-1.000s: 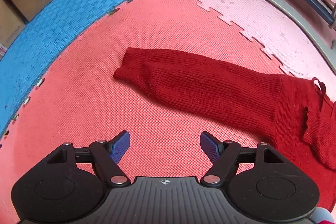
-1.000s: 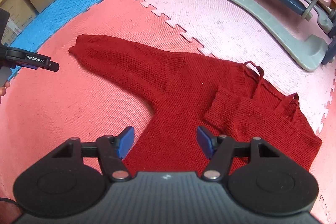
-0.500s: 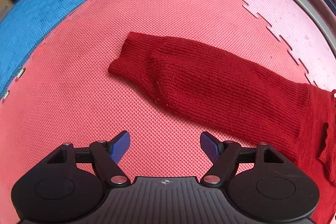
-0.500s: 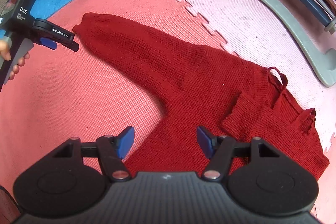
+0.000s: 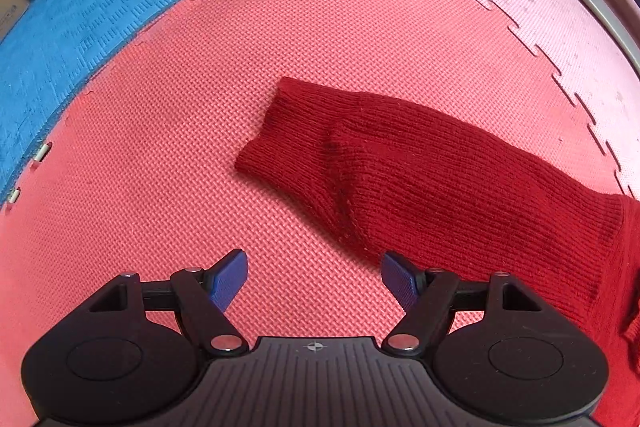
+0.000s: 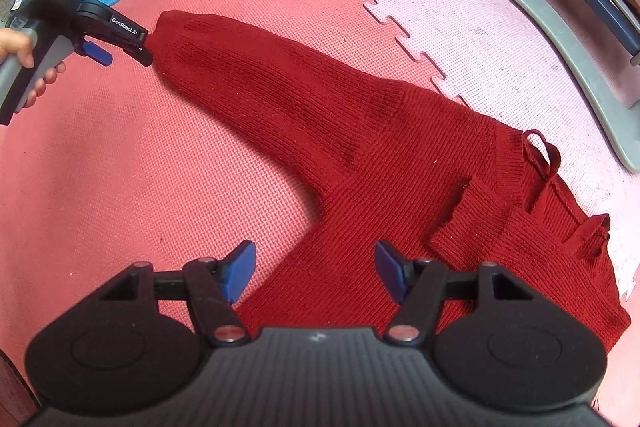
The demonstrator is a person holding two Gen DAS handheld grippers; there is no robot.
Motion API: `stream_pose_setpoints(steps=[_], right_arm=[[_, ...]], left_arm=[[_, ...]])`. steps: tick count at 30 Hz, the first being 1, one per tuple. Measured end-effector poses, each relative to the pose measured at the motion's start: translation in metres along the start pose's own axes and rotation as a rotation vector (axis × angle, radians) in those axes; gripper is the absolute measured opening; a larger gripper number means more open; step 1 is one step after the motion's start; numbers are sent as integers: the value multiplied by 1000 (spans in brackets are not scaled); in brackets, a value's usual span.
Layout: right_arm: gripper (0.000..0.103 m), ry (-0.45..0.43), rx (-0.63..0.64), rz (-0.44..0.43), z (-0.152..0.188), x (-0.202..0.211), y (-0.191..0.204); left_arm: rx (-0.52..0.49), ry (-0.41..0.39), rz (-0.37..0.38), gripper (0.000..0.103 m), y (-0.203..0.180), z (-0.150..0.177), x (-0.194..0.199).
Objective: Fold clothes
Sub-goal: 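Close the left gripper on the unfolded sleeve's cuff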
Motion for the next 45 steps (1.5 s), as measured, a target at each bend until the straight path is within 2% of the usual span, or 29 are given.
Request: stream_pose_setpoints(steps=[8, 14, 20, 26, 29, 33, 38, 41, 42, 43, 44, 45], right_arm=[[65, 35, 4, -24, 7, -10, -3], [65, 92, 28, -35, 8, -19, -2], [65, 111, 38, -34, -7, -25, -2], [65, 126, 20, -36, -17, -30, -8], [65, 132, 6, -35, -19, -36, -11], [65, 148, -17, -41, -17, -45, -14], [65, 178, -57, -43, -12, -54, -16], [65, 183, -71, -45, -13, -56, -15], [65, 180, -75, -45, -14, -56, -15], [65, 178, -81, -46, -15, -56, -15], [65, 176, -90, -45, -16, -57, -15], [65, 175, -99, -43, -16, -57, -15]], left_arm=[[6, -23, -8, 76, 11, -27, -19], [-44, -40, 3, 76, 6, -47, -23], [-62, 12, -2, 76, 15, -53, -40], [-144, 48, 0, 76, 16, -62, -49], [-176, 66, 51, 76, 14, -70, -56], [-282, 115, 48, 75, 13, -76, -72], [-280, 125, 97, 77, 17, -83, -87], [-316, 124, 110, 76, 16, -80, -86], [-318, 128, 111, 75, 16, -79, -86], [-312, 134, 112, 69, 15, -79, -85], [-308, 137, 120, 54, 12, -79, -83], [-304, 138, 131, 43, 8, -78, -80]])
Point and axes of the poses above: each gripper's, at about its wrist camera, not at the fingertips, and x roughly against the way its jaws point, y to its left, z to its underside, the point moved 8 cm from there along -x, roughly the way its jaws point, and after that the axes turned 6 degrees about -x, right-handed, at the moved point
